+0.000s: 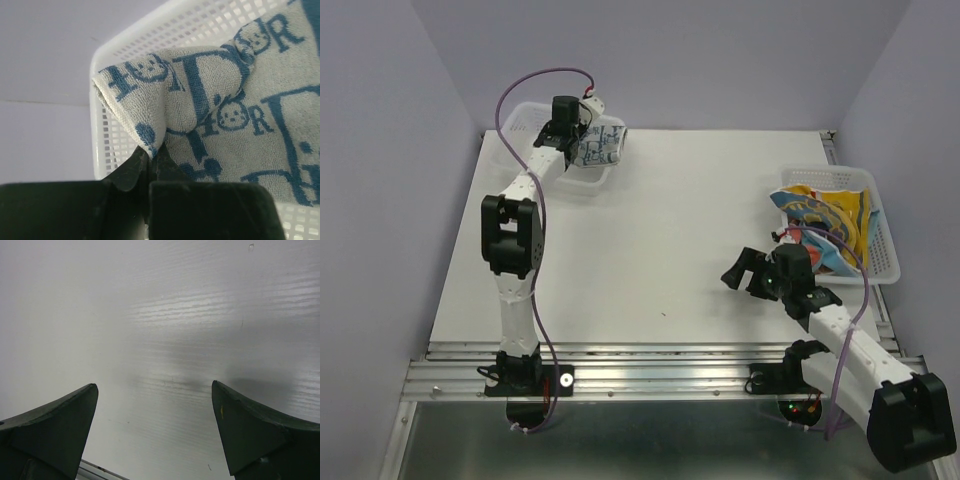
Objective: Fold and stack the towels
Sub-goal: Neatly place the folded towel into the bin
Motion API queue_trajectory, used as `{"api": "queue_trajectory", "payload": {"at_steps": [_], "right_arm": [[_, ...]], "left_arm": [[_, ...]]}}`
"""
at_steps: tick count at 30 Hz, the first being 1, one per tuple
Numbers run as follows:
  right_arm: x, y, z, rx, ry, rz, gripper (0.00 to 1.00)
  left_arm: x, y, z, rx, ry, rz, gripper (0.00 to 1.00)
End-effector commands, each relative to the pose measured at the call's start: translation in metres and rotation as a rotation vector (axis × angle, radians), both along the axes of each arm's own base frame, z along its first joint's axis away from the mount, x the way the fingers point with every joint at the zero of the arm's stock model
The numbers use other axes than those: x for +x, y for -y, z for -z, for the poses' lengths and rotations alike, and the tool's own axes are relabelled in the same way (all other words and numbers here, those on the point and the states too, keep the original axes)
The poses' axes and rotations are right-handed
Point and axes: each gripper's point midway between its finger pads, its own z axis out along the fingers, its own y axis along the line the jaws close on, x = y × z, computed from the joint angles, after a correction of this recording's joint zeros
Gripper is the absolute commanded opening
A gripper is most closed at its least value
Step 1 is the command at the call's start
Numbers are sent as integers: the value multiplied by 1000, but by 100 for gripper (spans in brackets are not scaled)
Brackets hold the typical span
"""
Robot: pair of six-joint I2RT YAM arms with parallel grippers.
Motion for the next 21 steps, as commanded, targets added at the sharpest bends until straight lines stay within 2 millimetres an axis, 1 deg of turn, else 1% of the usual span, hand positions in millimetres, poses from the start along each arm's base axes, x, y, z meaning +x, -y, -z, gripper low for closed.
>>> {"api": "queue_trajectory", "payload": {"at_steps": [1, 8, 13, 15, 20, 21], "right_arm": [[10, 4, -2, -23, 38, 19, 100], [12, 7, 4, -38, 6, 40, 100], [13, 8, 7, -45, -13, 48, 100], [11, 9, 10, -52, -26, 52, 100], [12, 10, 9, -51, -22, 57, 100], [13, 10, 8, -52, -18, 55, 100]], "left_arm": [[6, -11, -5, 20, 39, 36, 0], [5, -15, 14, 25, -5, 108, 0], [11, -22, 25, 23, -18, 91, 0], [15, -28, 27, 22, -16, 66, 0], [18, -36, 28, 14, -9, 19, 0], [20, -40, 27, 12, -2, -4, 19]]}}
